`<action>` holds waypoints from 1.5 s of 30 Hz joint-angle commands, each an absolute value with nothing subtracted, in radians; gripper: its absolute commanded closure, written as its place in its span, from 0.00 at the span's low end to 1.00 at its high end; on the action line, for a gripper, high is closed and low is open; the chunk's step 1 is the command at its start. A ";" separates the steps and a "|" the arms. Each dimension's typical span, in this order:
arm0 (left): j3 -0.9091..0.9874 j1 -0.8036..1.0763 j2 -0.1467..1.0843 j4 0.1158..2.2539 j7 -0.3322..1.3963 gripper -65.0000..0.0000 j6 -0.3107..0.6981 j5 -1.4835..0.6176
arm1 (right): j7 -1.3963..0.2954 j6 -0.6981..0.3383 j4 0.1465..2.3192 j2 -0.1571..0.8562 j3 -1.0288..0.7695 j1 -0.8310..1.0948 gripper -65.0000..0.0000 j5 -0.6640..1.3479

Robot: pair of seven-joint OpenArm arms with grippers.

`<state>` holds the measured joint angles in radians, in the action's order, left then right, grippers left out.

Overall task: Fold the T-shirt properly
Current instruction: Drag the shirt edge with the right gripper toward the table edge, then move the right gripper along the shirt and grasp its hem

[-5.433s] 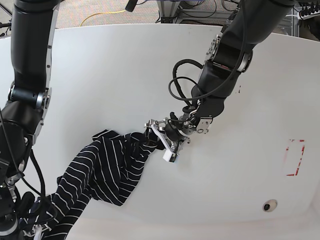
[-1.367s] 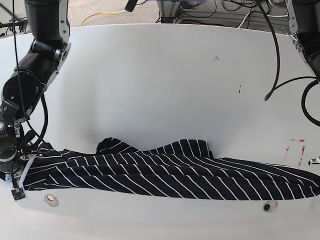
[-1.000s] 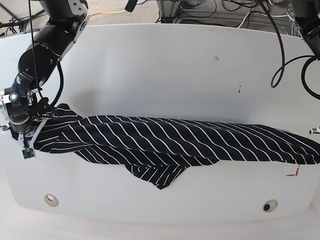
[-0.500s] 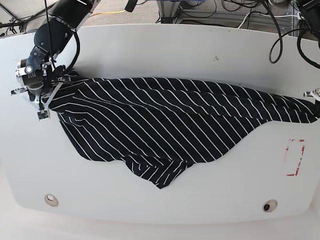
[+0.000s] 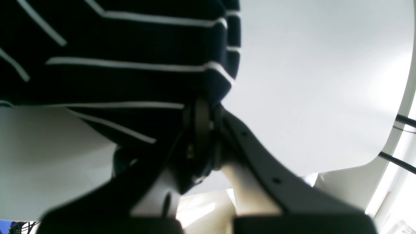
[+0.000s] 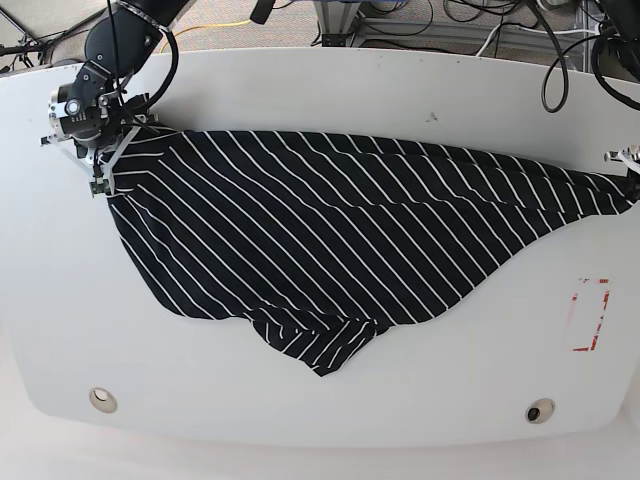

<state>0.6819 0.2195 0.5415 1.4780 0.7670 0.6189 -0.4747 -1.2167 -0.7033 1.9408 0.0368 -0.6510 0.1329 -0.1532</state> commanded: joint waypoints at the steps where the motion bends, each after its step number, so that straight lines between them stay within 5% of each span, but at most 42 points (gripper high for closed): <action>1: 0.694 0.216 0.573 1.492 0.743 1.00 0.619 -0.486 | -1.207 -0.698 1.959 0.041 -0.654 0.130 0.99 -0.156; 6: 0.694 0.222 0.575 1.486 0.743 1.00 0.621 -0.484 | -1.207 -0.698 1.959 0.028 -0.700 0.148 0.79 -0.156; 9: 0.694 0.222 0.575 1.474 0.743 1.00 0.631 -0.484 | -1.208 -0.698 1.977 0.028 -0.716 0.148 0.48 -0.151; 12: 0.693 0.220 0.575 1.472 0.743 1.00 0.631 -0.484 | -1.214 -0.698 2.006 0.035 -0.742 0.148 0.06 -0.062; 13: 0.693 0.220 0.575 1.475 0.743 1.00 0.631 -0.484 | -1.214 -0.698 2.011 0.041 -0.742 0.148 0.00 -0.035; 25: 0.693 0.222 0.575 1.478 0.743 1.00 0.631 -0.484 | -1.216 -0.698 1.916 0.188 -0.682 -0.027 0.00 0.329; 33: 0.691 0.222 0.572 1.480 0.743 1.00 0.631 -0.486 | -1.204 -0.698 1.503 0.237 -0.552 -0.351 0.00 0.321; 45: 0.685 0.223 0.570 1.481 0.746 1.00 0.631 -0.486 | -0.730 -0.698 0.777 0.306 -0.409 -0.714 0.00 0.197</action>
